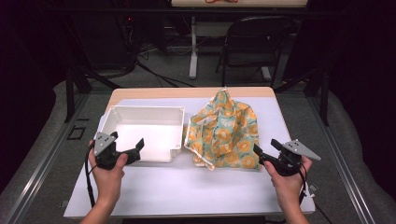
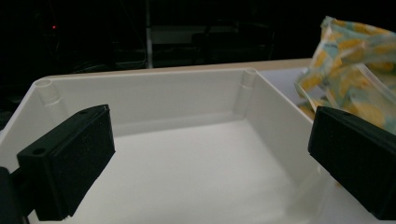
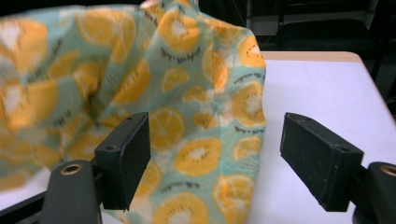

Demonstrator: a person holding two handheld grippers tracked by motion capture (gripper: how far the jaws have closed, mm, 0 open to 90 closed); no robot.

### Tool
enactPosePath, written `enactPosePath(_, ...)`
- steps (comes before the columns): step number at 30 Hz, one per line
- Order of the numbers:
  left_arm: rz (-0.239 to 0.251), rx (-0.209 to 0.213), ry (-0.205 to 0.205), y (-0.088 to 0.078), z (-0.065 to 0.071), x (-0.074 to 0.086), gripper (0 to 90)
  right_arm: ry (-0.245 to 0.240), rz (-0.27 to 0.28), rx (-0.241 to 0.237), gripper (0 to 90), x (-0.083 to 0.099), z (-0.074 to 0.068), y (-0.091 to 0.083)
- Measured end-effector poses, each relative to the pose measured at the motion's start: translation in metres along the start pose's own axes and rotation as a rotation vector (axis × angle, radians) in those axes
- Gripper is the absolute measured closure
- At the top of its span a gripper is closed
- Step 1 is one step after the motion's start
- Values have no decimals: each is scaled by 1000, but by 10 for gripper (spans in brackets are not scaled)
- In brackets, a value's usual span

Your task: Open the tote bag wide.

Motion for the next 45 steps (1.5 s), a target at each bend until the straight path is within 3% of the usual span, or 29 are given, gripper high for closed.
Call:
enactPosePath(3,2,-2,-35,12,8,8,12,8,8,-7,237,-6,-9,4)
enactPosePath(4,-23,26,-28,14,18,16,12,-1,15,-37,235,-12,-25,12)
enactPosePath(5,-23,26,-28,14,18,16,12,-1,15,-37,235,-12,-25,12)
enactPosePath(6,-34,42,-17,14,23,18,12,-21,14,-79,232,-16,-42,21)
enactPosePath(11,-16,47,-8,23,37,1,63,-35,30,-186,199,-31,-86,38)
enactPosePath(13,-6,49,-11,33,42,-8,65,-41,30,-198,179,-32,-94,40)
enactPosePath(14,-4,49,-16,39,45,-11,78,-78,1,-216,152,-30,-104,44)
enactPosePath(17,-6,68,-48,54,54,-15,83,-120,-25,-211,149,-25,-110,47)
enactPosePath(20,12,85,-63,58,63,-10,114,-153,-62,-201,157,-12,-112,52)
enactPosePath(23,-45,124,-43,61,74,3,117,-143,-77,-207,184,-6,-110,53)
enactPosePath(24,-49,134,-48,60,77,7,139,-141,-85,-213,242,-1,-110,54)
enactPosePath(25,-63,148,-52,59,82,11,139,-141,-85,-213,242,-1,-110,54)
enactPosePath(26,-74,163,-49,59,86,15,141,-153,-89,-226,331,3,-112,54)
enactPosePath(28,-116,214,-7,58,99,27,144,-164,-91,-240,428,5,-114,53)
enactPosePath(29,-121,224,-6,59,102,29,146,-168,-91,-244,486,6,-116,53)
enactPosePath(30,-121,224,-6,59,102,29,148,-168,-91,-244,486,6,-116,53)
enactPosePath(31,-125,235,-15,59,105,31,149,-174,-92,-253,606,7,-116,51)
enactPosePath(32,-131,244,-20,58,107,32,149,-174,-92,-253,606,7,-116,51)
enactPosePath(35,-144,271,-24,57,112,38,152,-155,-91,-270,801,8,-114,50)
enactPosePath(36,-144,271,-24,57,112,38,153,-155,-91,-270,801,8,-114,50)
enactPosePath(37,-149,275,-21,57,113,40,153,-155,-96,-282,866,9,-113,49)
enactPosePath(42,-157,311,-23,56,121,44,152,-155,-85,-283,882,9,-111,44)
enactPosePath(45,-163,338,-7,55,127,45,151,-143,-70,-269,881,8,-103,37)
Point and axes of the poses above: each handheld gripper's, and its own axes: y roughly forward along the jaws, x roughly out of its underside, z roughly to its right, the point moved 5 cm from there along y, roughly forward along the jaws, and after that the axes turned 14 degrees about z, right-handed, at the moved point
